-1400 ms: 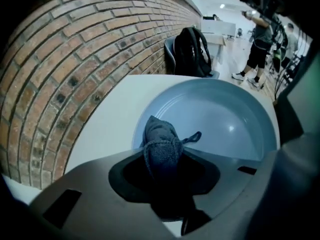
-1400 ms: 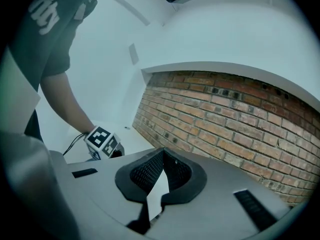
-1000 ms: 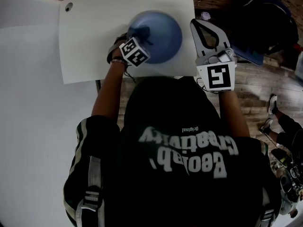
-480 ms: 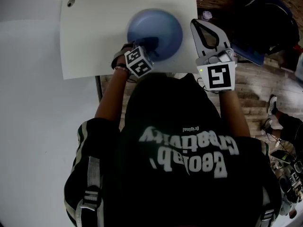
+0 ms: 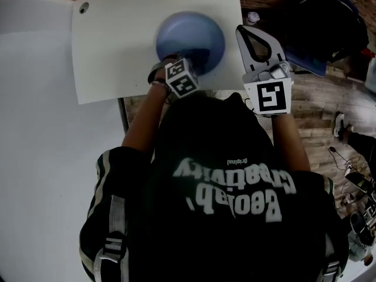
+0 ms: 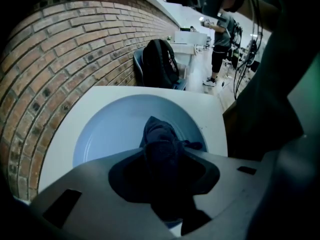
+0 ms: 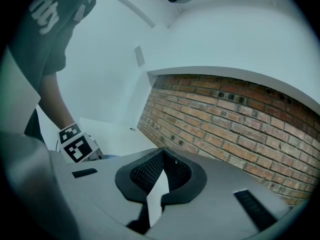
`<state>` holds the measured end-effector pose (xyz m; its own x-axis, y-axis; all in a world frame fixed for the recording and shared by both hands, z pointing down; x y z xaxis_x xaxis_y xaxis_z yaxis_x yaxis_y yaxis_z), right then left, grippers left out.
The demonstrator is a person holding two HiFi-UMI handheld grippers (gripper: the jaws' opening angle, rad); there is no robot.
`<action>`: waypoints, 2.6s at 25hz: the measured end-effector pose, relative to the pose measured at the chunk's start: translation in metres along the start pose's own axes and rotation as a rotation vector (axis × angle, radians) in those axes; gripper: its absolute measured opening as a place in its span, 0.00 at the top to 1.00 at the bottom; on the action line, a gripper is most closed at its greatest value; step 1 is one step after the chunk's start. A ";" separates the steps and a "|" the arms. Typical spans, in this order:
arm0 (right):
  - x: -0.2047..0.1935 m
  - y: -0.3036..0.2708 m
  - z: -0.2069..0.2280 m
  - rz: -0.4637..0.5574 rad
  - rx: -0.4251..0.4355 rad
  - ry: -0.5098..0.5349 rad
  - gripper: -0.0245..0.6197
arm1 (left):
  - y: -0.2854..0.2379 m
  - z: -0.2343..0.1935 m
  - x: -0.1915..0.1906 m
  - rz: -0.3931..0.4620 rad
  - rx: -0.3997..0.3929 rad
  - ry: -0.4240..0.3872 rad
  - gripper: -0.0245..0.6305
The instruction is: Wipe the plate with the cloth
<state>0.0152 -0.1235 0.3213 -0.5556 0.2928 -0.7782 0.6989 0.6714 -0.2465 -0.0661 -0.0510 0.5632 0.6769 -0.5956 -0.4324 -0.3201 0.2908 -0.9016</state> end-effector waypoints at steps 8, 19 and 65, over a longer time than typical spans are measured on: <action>-0.009 0.010 0.006 -0.042 -0.042 -0.006 0.97 | -0.015 -0.013 0.032 0.024 0.003 -0.043 0.76; -0.014 0.022 0.008 -0.102 -0.092 -0.018 0.97 | -0.024 -0.065 0.049 0.022 0.080 -0.022 0.76; -0.013 0.028 0.009 -0.024 -0.031 0.003 0.97 | -0.008 -0.018 0.017 -0.025 0.120 0.087 0.76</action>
<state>0.0461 -0.1143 0.3189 -0.5738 0.2782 -0.7703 0.6710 0.6990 -0.2473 -0.0635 -0.0771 0.5629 0.6221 -0.6646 -0.4138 -0.2193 0.3595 -0.9070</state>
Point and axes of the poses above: the fingertips, and each gripper's own axes: y backward along the fingers, z to its right, x out of its top, the point moved 1 cm from there along y, backward along the fingers, and after that the axes turned 13 degrees about y, right-handed, at the moved point
